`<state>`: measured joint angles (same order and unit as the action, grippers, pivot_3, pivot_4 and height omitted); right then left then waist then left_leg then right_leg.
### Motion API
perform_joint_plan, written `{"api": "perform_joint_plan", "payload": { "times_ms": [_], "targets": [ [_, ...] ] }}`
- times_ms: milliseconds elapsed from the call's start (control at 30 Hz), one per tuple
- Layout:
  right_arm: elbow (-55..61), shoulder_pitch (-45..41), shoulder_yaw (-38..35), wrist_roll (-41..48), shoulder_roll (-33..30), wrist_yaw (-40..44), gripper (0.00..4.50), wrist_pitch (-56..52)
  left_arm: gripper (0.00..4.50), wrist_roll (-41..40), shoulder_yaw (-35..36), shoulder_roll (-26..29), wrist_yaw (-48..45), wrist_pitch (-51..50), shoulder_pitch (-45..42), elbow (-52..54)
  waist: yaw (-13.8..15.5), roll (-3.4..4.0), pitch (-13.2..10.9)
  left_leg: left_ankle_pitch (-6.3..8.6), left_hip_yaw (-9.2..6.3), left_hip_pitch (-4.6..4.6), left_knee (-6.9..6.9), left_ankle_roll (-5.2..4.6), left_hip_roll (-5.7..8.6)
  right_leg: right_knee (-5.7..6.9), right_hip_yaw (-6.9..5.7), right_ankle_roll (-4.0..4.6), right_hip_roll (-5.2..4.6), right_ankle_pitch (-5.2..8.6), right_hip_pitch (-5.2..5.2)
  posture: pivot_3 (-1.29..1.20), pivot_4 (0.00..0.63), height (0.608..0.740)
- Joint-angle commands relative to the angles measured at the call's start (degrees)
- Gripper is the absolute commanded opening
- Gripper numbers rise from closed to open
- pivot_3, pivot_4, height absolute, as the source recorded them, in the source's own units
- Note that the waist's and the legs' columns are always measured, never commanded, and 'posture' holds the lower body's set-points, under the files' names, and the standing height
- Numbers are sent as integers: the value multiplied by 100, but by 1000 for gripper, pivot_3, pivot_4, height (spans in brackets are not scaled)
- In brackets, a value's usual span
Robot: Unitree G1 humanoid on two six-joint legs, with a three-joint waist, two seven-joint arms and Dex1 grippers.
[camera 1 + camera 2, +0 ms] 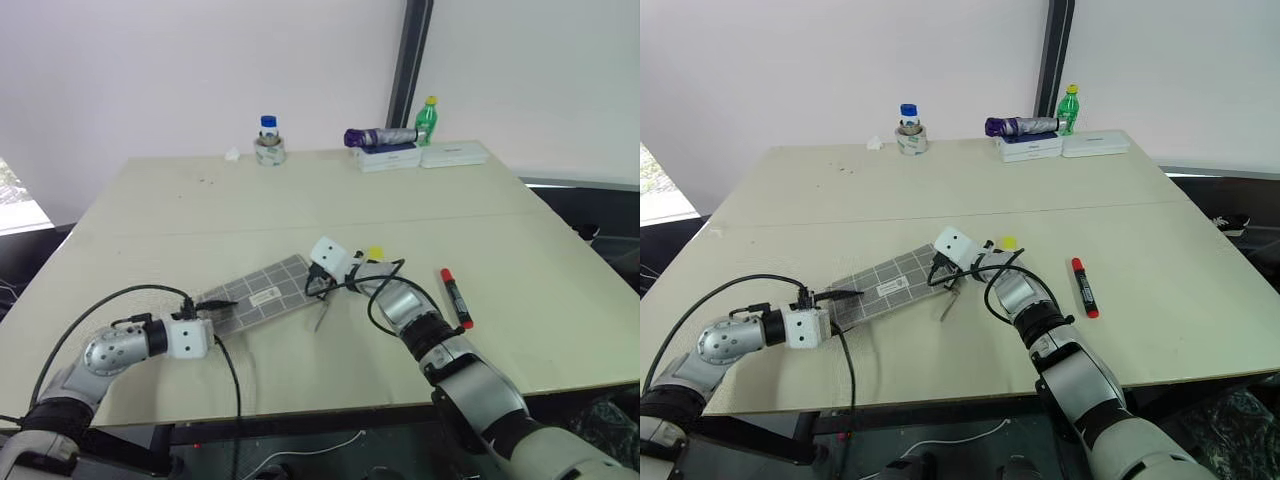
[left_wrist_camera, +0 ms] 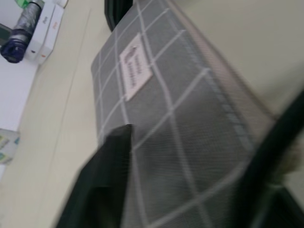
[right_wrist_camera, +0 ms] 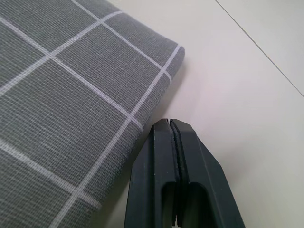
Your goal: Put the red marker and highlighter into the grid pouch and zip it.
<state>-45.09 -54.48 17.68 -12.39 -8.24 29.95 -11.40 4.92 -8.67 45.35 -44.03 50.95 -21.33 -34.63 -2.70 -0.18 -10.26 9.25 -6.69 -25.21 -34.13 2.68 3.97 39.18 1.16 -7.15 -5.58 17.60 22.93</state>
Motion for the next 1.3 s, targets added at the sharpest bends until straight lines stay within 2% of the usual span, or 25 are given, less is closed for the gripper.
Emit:
{"api": "perform_joint_plan", "payload": {
  "times_ms": [33, 67, 167, 333, 500, 567, 667, 767, 833, 900, 1133, 1300],
  "targets": [
    [28, -104, -47, -16, 56, -52, 0, 23, 605, -315, 108, 13, -116, -109, 66, 273, 4, 0, 0, 0, 0, 0, 0, 1, 0, 0, 0, 0, 0, 0, 0, 0, 150, 736],
    [30, -103, -52, -13, 57, -62, 0, 19, 39, -360, 132, 1, -122, -152, 98, 311, 4, 0, 0, -1, 0, 0, -1, 1, 0, 0, 0, 0, 0, 0, -1, 0, 150, 736],
    [60, -100, -85, 3, 45, -98, 0, 10, 39, -462, 189, -25, -125, -290, 192, 454, -1, 0, 0, -1, 0, 0, 0, 1, 0, 0, 1, 0, 0, 0, 0, 0, 150, 736],
    [602, -163, -326, 13, -298, -297, 0, 57, 39, -969, 520, -206, 87, -1406, 487, 1330, 16, 1, -1, -1, -2, 0, -1, 1, -1, 0, 1, 0, 0, 0, -1, 0, 150, 736],
    [2125, 137, -771, 312, -818, -42, 0, -388, 39, -1566, 879, -579, 469, -2848, 700, 2693, 13, 1, -1, -1, -3, -3, -1, 2, -5, 0, 2, 0, -1, 0, 2, 0, 150, 736],
    [2985, 468, -986, 589, -1145, 332, 0, -664, 39, -1899, 975, -789, 636, -3544, 744, 3261, 20, 0, 0, -1, -2, -3, 0, 1, -6, -1, 2, 0, -1, 0, 1, 0, 150, 736],
    [3946, 930, -1333, 1104, -1534, 818, 916, -1316, 0, -2245, 1068, -1034, 802, -4387, 795, 3834, 27, -1, 0, 0, -3, -4, -3, 1, -6, -6, 1, -1, -1, 0, -7, 0, 150, 736],
    [4502, 1277, -1846, 1696, -1798, 1033, 2424, -1955, 0, -2771, 1201, -1376, 1044, -5236, 774, 4250, 22, -1, 0, 0, -2, -1, -4, 1, -6, -5, 1, 0, -1, 0, -10, 0, 150, 736],
    [4756, 1455, -1992, 1881, -1957, 1099, 3543, -2118, 0, -2975, 1262, -1554, 1144, -5606, 786, 4440, 11, -1, 0, 0, 0, 0, -5, 1, -7, -4, 1, 0, -1, 0, -10, 0, 150, 736],
    [5032, 1597, -2026, 2027, -2075, 1167, 4475, -2248, 0, -3084, 1258, -1676, 1170, -5841, 818, 4586, 7, -1, 0, 0, 1, 1, -4, 1, -9, -5, 2, 0, -1, 0, -10, 0, 150, 736],
    [5416, 1573, -1883, 2273, -1995, 970, 4475, -2599, 0, -3130, 1169, -1845, 1051, -6141, 917, 4881, 34, -1, 0, -1, 5, 2, -6, 1, -25, -7, 2, 1, 0, 1, -14, 0, 150, 736],
    [5115, 1179, -1841, 2366, -1475, 481, 4475, -2849, 0, -3045, 1133, -1876, 941, -6136, 920, 4921, 33, -2, 0, -1, 4, 1, -7, 1, -26, -8, 2, 2, 0, 0, -15, 0, 150, 736]
  ]
}}
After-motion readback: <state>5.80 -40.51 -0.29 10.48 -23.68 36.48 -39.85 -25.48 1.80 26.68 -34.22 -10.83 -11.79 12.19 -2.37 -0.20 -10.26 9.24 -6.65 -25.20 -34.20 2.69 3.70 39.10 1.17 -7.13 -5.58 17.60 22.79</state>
